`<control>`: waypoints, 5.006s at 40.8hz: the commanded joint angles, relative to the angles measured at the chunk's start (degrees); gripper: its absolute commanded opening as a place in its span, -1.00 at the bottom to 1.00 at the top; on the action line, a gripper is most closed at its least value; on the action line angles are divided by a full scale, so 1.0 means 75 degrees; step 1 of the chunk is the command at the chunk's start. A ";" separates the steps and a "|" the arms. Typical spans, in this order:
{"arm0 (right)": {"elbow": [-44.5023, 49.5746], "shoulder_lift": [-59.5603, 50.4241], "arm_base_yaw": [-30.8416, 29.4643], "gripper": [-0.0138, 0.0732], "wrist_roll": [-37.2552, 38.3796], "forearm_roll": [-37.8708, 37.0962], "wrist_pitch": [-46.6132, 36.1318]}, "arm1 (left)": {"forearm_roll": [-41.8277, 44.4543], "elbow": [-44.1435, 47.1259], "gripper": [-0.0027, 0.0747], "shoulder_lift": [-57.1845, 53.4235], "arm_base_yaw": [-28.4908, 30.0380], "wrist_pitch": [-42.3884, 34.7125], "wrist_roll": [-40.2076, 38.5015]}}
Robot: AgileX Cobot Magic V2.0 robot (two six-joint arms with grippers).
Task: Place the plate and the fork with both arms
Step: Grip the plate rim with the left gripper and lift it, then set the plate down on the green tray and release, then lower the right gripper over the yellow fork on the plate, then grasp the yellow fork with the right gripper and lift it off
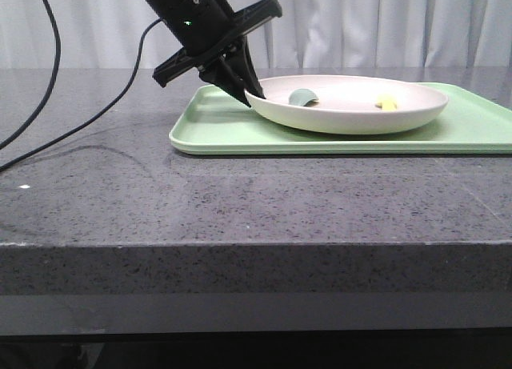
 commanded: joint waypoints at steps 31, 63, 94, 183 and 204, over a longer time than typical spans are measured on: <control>-0.0277 0.0074 0.0003 0.70 -0.0035 -0.0005 -0.0575 | 0.0456 -0.2228 -0.98 -0.1092 0.0408 0.2288 0.0711; -0.0277 0.0074 0.0004 0.70 -0.0035 -0.0005 -0.0318 | 0.3844 0.5838 -0.98 -0.7601 0.1184 -0.2133 0.0156; -0.0985 0.1411 0.0004 0.70 -0.0042 0.0644 0.0477 | 0.3911 1.2347 -0.98 -1.5019 0.1271 -0.5488 0.0156; -0.7920 0.9980 0.1585 -0.79 0.1276 0.0443 0.3771 | 0.3911 1.2451 -0.98 -1.5272 0.1271 -0.5455 0.0156; -0.8649 0.9514 0.0161 -0.79 0.1013 0.0183 0.4660 | 0.3911 1.2451 -0.98 -1.5272 0.1271 -0.5455 0.0156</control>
